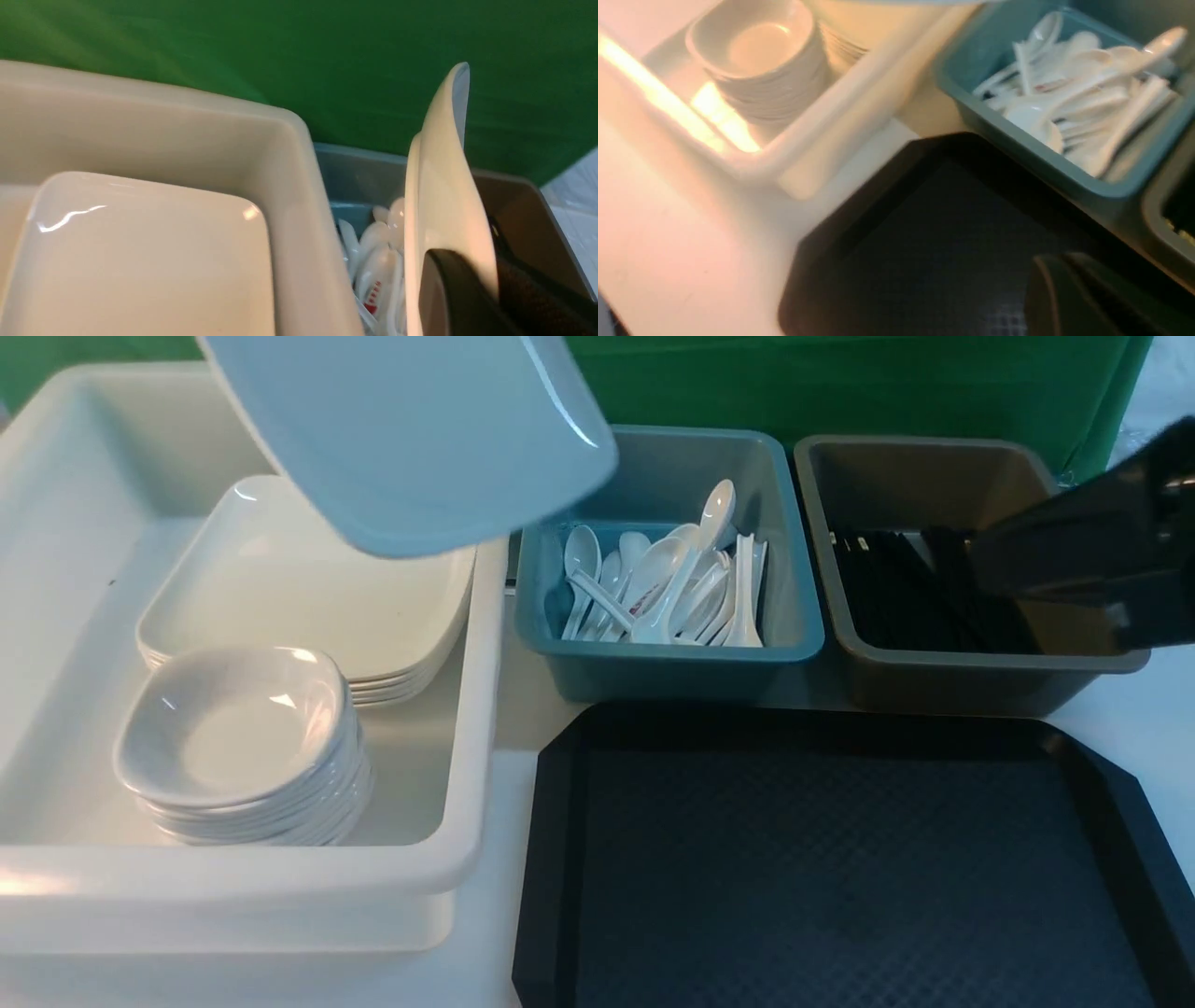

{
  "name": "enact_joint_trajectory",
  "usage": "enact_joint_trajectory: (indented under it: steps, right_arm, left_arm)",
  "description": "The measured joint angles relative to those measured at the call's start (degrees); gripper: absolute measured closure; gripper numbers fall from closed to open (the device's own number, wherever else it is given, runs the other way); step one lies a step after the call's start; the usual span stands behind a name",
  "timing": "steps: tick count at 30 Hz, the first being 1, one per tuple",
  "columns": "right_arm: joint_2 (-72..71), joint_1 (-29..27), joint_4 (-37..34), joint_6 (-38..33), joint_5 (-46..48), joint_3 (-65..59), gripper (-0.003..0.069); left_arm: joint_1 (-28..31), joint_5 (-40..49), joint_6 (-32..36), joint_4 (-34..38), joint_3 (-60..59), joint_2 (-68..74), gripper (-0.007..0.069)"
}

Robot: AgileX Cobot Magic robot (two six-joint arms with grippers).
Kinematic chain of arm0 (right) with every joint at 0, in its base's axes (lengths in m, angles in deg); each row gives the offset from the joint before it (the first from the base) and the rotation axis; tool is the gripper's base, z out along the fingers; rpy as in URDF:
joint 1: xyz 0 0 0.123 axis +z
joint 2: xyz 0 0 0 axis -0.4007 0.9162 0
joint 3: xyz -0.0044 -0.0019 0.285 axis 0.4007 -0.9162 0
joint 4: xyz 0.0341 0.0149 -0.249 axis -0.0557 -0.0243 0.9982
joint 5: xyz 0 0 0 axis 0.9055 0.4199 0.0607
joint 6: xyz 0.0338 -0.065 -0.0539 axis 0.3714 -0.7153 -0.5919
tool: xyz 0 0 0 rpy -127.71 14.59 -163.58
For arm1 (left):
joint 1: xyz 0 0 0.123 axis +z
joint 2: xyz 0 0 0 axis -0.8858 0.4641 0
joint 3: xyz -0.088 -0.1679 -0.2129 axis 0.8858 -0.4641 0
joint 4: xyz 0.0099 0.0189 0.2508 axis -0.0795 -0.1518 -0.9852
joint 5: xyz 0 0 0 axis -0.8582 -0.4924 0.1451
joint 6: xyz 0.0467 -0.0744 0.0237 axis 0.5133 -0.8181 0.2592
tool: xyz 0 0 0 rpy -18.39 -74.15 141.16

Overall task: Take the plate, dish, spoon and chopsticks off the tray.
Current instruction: Use the left arm to put the plate into the large storage box on the left

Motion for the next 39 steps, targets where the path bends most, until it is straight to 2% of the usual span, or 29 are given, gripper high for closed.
enact_joint_trajectory:
  steps: [6,10,13,21,31,36,39]
  right_arm:
    - [4.2,7.7,1.1,-0.2,-2.0,1.1,0.0636]
    - [8.5,10.6,2.8,-0.2,-2.4,4.8,0.0636]
    - [12.0,12.4,3.0,-0.2,-1.6,9.8,0.0636]
    - [14.4,13.3,3.5,-0.2,-0.5,12.3,0.0636]
    - [14.8,13.3,3.9,0.0,-1.6,12.5,0.0636]
    - [15.2,13.3,4.0,1.0,-1.8,12.5,0.0636]
    - [15.4,13.3,4.0,1.2,-1.2,12.5,0.0636]
  left_arm:
    - [6.8,-4.7,0.9,2.9,-6.5,-0.5,0.0596]
    - [8.0,-10.6,2.8,6.4,-14.2,-0.5,0.0594]
    - [8.2,-18.6,5.3,12.0,-21.3,-0.4,0.0592]
    - [8.3,-32.6,11.3,19.3,-30.8,-0.4,0.0589]
    - [7.2,-34.1,12.6,22.8,-31.3,2.5,0.0589]
    - [2.8,-35.8,13.7,22.6,-31.3,4.4,0.0589]
    - [2.1,-37.3,12.1,22.2,-31.3,5.7,0.0589]
